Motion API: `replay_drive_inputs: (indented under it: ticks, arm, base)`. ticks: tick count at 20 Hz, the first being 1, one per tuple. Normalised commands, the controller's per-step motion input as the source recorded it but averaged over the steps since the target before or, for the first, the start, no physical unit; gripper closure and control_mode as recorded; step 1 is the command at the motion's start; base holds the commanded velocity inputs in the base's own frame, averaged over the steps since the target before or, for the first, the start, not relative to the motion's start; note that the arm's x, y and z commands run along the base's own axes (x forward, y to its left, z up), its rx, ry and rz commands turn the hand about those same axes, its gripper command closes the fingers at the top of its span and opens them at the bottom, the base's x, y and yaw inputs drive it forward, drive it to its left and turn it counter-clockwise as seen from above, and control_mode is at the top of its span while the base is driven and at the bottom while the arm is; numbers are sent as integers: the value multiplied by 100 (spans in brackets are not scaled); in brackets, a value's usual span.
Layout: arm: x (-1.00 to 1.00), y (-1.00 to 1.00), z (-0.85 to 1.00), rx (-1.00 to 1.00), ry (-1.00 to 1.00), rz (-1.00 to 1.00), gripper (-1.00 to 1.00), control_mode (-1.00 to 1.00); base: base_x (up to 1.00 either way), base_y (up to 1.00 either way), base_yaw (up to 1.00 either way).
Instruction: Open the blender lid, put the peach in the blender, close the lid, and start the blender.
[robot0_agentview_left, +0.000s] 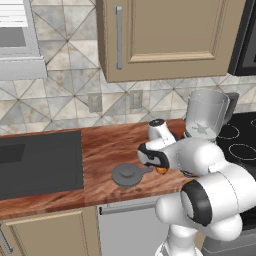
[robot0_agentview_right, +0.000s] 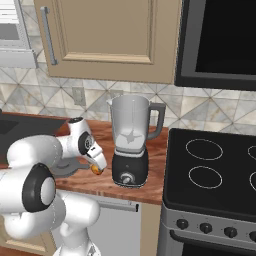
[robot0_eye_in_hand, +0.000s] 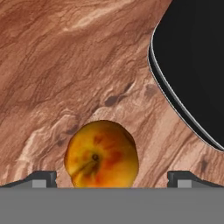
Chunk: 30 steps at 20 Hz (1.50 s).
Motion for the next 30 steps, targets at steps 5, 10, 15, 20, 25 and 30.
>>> replay_drive_inputs:
  ticks: [5,10,15,20,25,30]
  arm:
    - [0,-1,-17,0,0,0,-100,-100]
    - [0,-10,-20,0,0,0,-100,-100]
    - [0,-9,-21,0,0,0,-100,-100]
    - [0,0,-27,0,2,0,-100,-100]
    - [0,0,-23,0,1,0,100,-100]
    - [-20,0,23,0,-3,0,100,-100]
  base:
    - [0,0,0]
    - [0,0,0]
    - [0,0,0]
    - [0,0,0]
    - [0,0,0]
    - [0,0,0]
